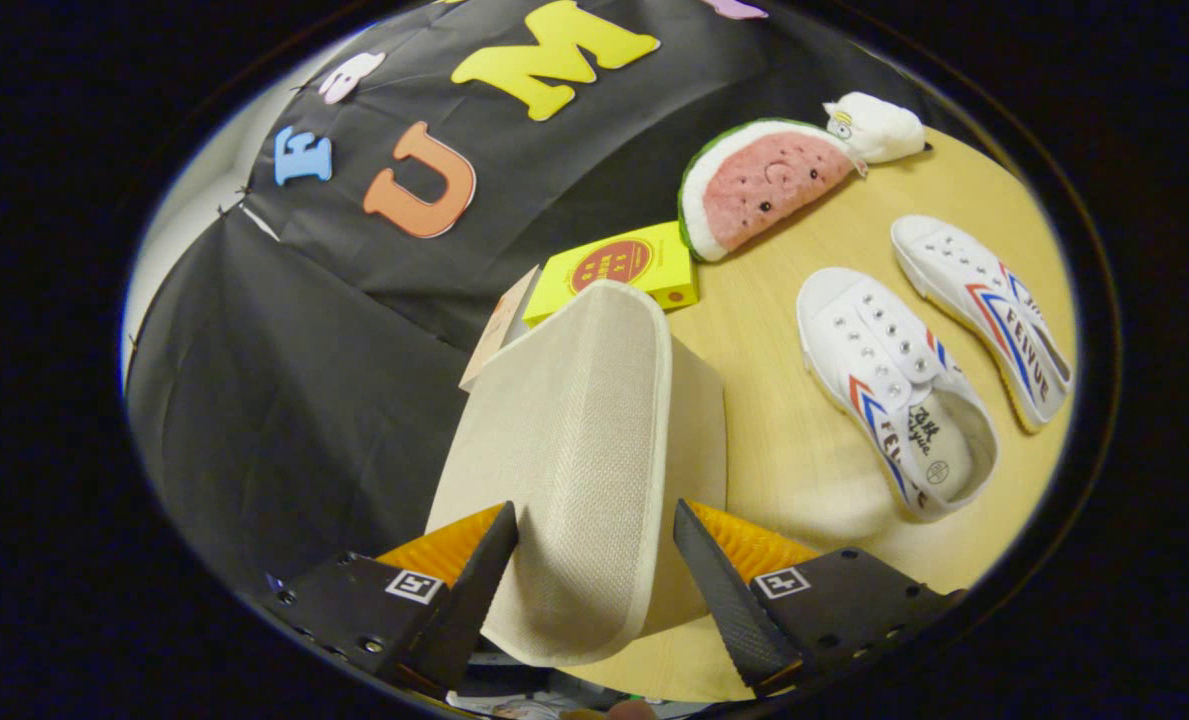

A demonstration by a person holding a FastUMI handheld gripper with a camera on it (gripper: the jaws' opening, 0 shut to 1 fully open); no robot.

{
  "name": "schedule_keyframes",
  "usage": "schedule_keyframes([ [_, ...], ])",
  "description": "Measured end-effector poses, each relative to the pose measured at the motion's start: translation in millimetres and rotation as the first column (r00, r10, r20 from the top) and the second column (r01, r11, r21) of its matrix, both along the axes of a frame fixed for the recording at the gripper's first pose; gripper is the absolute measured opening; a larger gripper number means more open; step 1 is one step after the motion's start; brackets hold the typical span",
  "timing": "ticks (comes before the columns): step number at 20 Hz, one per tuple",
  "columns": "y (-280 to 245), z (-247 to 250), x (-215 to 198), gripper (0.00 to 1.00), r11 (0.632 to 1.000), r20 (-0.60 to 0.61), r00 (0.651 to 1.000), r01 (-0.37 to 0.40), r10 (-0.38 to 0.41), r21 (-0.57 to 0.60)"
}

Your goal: Open the storage box then place both shoes into the box .Put the left shoe in first, then the right shoe, with the right side of both shoes facing outward in a uniform manner.

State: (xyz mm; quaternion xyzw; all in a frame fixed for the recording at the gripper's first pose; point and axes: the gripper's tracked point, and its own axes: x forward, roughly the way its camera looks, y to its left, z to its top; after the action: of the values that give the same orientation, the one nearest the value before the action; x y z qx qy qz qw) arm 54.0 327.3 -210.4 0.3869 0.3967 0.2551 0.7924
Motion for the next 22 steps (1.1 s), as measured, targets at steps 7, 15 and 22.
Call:
schedule_keyframes([
  [7,-4.4,8.1,-2.7,0.84,1.0,-0.009,1.0,-0.02,0.02,0.01],
  [15,-37.6,24.8,-7.8,0.2,1.0,0.017,0.999,0.031,-0.031,0.006],
  [22,-39.0,81.2,-7.9,0.01,0.997,0.141,0.99,0.003,0.008,-0.074],
])
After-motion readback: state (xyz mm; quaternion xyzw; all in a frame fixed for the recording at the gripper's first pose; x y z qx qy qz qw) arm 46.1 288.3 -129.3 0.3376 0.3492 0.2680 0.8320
